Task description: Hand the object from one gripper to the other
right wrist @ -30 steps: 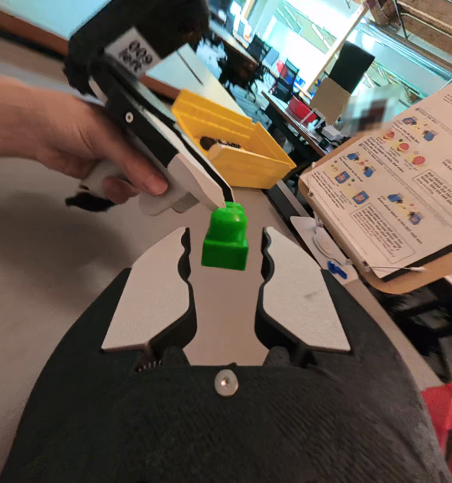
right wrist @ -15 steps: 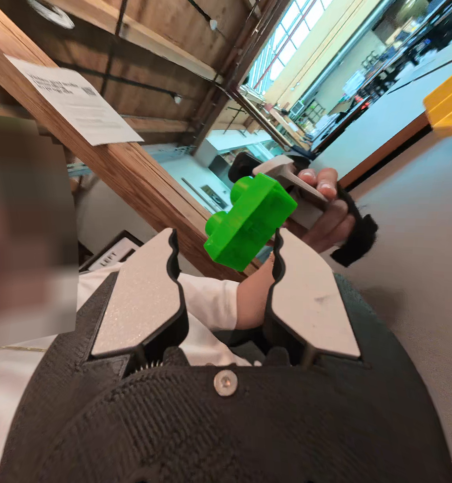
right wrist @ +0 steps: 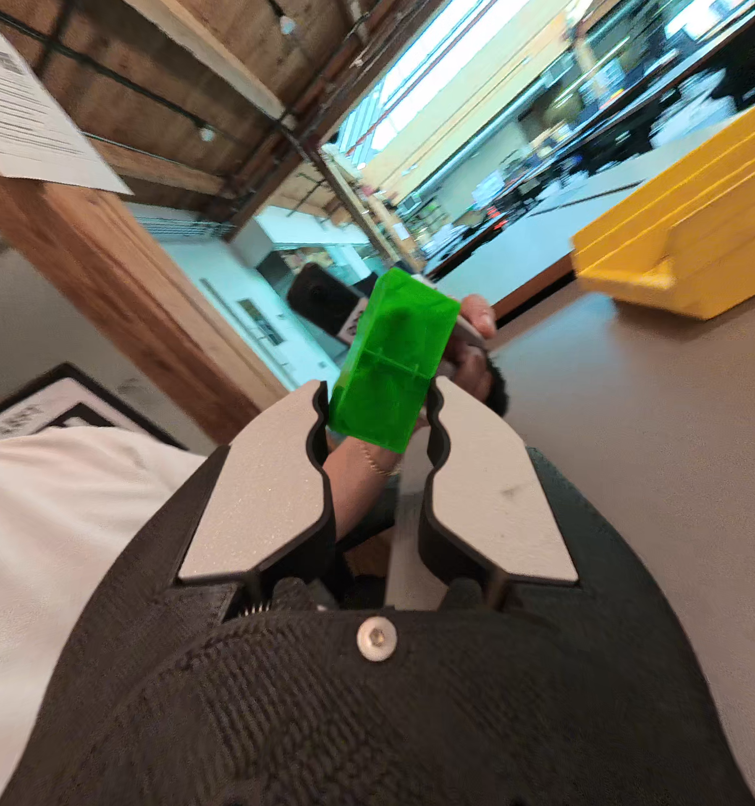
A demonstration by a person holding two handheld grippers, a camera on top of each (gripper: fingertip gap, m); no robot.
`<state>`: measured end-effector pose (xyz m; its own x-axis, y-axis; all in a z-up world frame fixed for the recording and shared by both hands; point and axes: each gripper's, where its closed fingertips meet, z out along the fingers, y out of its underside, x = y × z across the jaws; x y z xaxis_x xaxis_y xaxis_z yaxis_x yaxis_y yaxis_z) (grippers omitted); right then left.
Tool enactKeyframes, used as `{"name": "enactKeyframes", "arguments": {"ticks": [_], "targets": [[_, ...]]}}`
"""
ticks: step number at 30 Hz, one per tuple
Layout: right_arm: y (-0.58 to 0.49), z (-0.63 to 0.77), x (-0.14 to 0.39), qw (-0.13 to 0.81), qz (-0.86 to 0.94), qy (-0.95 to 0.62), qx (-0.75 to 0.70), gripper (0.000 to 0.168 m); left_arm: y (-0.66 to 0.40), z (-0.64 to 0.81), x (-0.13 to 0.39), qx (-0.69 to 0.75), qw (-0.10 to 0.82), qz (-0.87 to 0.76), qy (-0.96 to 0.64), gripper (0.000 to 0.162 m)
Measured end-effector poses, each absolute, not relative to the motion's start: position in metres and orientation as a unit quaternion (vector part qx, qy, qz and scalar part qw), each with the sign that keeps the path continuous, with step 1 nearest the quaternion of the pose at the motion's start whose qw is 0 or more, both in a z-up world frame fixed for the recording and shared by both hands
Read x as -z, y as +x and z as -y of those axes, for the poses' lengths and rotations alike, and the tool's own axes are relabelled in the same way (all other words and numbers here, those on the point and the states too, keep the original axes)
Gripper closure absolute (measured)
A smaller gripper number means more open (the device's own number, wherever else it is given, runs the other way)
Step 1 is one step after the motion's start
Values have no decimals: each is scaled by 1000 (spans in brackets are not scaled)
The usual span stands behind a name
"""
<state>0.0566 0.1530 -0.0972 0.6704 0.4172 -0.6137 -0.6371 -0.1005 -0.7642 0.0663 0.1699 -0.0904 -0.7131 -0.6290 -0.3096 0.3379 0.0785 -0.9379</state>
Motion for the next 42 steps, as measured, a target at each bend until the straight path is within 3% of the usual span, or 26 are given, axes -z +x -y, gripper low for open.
{"name": "enactKeyframes", "arguments": {"ticks": [1,2,6,12,15,21,25,27,35,42], "targets": [[64,-152,97,674,-96,-631,-372,127,67,-169,89,656,380,-643,-111,109],[70,-152,97,679,-108,-634,-353,128,65,-166,87,649,393,-643,-103,104],[75,-153,96,690,-126,-628,-337,129,63,-147,87,625,416,-656,-79,92],[79,-151,84,703,-166,-569,-393,130,88,-147,96,524,530,-658,-106,72],[73,-154,88,693,-157,-580,-398,130,95,-147,94,524,555,-633,-127,88],[73,-155,100,678,-139,-620,-370,128,97,-145,103,534,508,-661,-140,90],[86,-149,112,675,-74,-710,-187,106,101,-154,116,463,475,-729,-170,90],[98,-147,114,670,-85,-733,-84,102,102,-160,119,409,489,-751,-174,90],[98,-156,127,628,-100,-771,24,104,109,-154,137,207,572,-786,-111,89],[96,-159,129,627,-84,-771,70,124,114,-145,141,155,599,-778,-109,89]]}}
